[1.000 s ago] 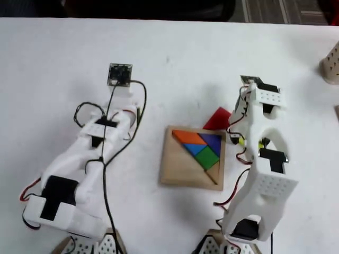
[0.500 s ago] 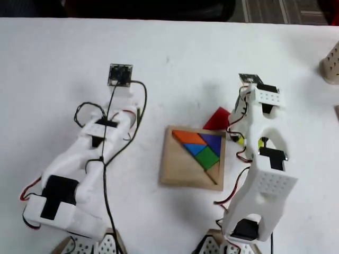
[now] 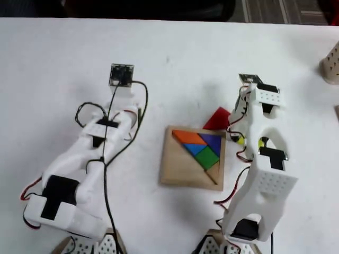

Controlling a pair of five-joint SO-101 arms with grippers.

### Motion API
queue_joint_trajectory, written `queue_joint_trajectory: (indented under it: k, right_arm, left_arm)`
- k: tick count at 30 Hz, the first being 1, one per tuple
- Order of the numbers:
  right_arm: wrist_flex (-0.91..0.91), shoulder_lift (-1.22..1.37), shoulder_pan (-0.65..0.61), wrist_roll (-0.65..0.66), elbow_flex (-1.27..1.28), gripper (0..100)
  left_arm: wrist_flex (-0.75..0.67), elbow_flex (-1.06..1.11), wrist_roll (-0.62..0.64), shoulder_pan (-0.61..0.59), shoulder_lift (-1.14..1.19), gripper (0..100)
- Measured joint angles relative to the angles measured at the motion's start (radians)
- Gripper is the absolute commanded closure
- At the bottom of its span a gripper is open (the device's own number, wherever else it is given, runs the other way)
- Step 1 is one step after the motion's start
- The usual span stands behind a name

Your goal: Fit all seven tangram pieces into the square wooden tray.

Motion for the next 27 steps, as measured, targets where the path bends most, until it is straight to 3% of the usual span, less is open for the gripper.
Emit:
queue_joint_trajectory:
  k: [16,21,27]
  right_arm:
    - [0.018,-0.002,0.012,0.052,0.029,71.5]
    - [0.032,-0.002,0.015,0.1,0.034,64.2]
    - [-0.012,-0.075,0.017,0.109,0.157,64.1]
  left_arm:
    - [0.0,0.0,0.0,0.0,0.0,97]
    - [0.0,0.0,0.0,0.0,0.0,97]
    - [0.0,0.0,0.0,0.0,0.0,97]
